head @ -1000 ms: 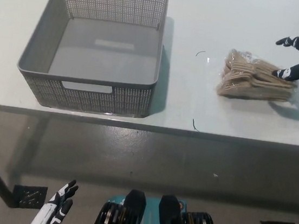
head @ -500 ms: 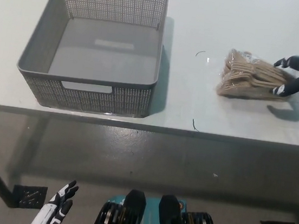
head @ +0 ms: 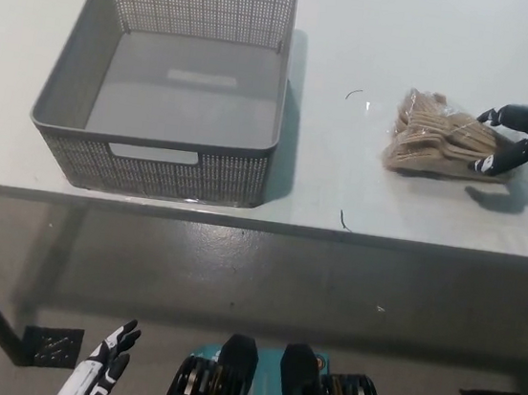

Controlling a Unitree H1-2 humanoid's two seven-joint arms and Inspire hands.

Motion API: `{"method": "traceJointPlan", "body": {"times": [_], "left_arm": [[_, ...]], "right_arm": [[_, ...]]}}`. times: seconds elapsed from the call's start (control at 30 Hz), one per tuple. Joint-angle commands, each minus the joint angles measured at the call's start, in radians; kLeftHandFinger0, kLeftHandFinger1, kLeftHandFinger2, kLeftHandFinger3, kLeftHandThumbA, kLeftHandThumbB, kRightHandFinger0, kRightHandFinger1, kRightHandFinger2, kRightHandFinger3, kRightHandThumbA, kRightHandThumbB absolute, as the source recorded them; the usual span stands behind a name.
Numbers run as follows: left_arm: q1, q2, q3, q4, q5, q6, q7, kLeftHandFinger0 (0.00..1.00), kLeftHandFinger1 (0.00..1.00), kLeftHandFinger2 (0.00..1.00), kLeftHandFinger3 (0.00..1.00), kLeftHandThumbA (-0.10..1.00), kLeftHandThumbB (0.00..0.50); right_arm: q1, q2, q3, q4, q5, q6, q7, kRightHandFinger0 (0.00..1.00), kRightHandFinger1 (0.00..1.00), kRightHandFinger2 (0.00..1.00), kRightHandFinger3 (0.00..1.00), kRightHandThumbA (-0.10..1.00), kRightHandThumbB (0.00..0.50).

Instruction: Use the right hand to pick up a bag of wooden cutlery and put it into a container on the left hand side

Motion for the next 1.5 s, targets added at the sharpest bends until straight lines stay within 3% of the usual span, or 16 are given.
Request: {"method": "traceJointPlan", "body": {"times": [0.0,0.2,0.43,0.77,1.13,1.33,1.43,1.47], "left_arm": [[-0.001,0.021,-0.003,-0.018,-0.009,-0.038,0.003,1.0,1.0,1.0,1.0,0.98,0.36],[-0.003,0.023,-0.007,-0.018,-0.012,-0.038,0.003,1.0,1.0,1.0,1.0,0.98,0.365],[-0.006,0.025,-0.008,-0.017,-0.019,-0.038,-0.004,1.0,1.0,1.0,1.0,0.99,0.379],[-0.006,0.034,-0.024,-0.023,-0.001,-0.038,0.007,1.0,1.0,1.0,1.0,0.99,0.355],[-0.024,0.038,-0.035,-0.026,0.003,-0.038,0.007,1.0,1.0,1.0,1.0,0.99,0.361],[-0.029,0.04,-0.037,-0.03,-0.004,-0.038,-0.005,1.0,1.0,1.0,1.0,0.98,0.35],[-0.044,0.042,-0.041,-0.022,0.004,-0.038,-0.005,1.0,1.0,1.0,1.0,0.98,0.354],[-0.044,0.042,-0.042,-0.022,0.004,-0.038,-0.006,1.0,1.0,1.0,1.0,0.98,0.354]], "right_arm": [[-0.083,-0.004,-0.008,0.027,-0.013,-0.015,-0.029,1.0,1.0,1.0,1.0,0.63,0.5],[-0.087,0.016,-0.005,0.092,-0.006,-0.054,-0.053,1.0,1.0,1.0,1.0,0.59,0.5],[-0.111,0.064,0.017,0.229,-0.014,-0.107,-0.089,1.0,1.0,1.0,1.0,0.63,0.5],[-0.132,0.135,0.049,0.414,-0.026,-0.138,-0.222,1.0,1.0,1.0,1.0,0.62,0.5],[-0.157,0.2,0.054,0.511,-0.018,-0.176,-0.295,1.0,1.0,1.0,1.0,0.63,0.5],[-0.179,0.236,0.022,0.533,0.017,-0.207,-0.299,1.0,1.0,1.0,1.0,0.58,0.5],[-0.184,0.242,-0.015,0.533,0.048,-0.239,-0.323,1.0,1.0,1.0,1.0,0.43,0.492],[-0.177,0.244,-0.028,0.529,0.054,-0.249,-0.367,0.93,1.0,1.0,1.0,0.37,0.474]]}}
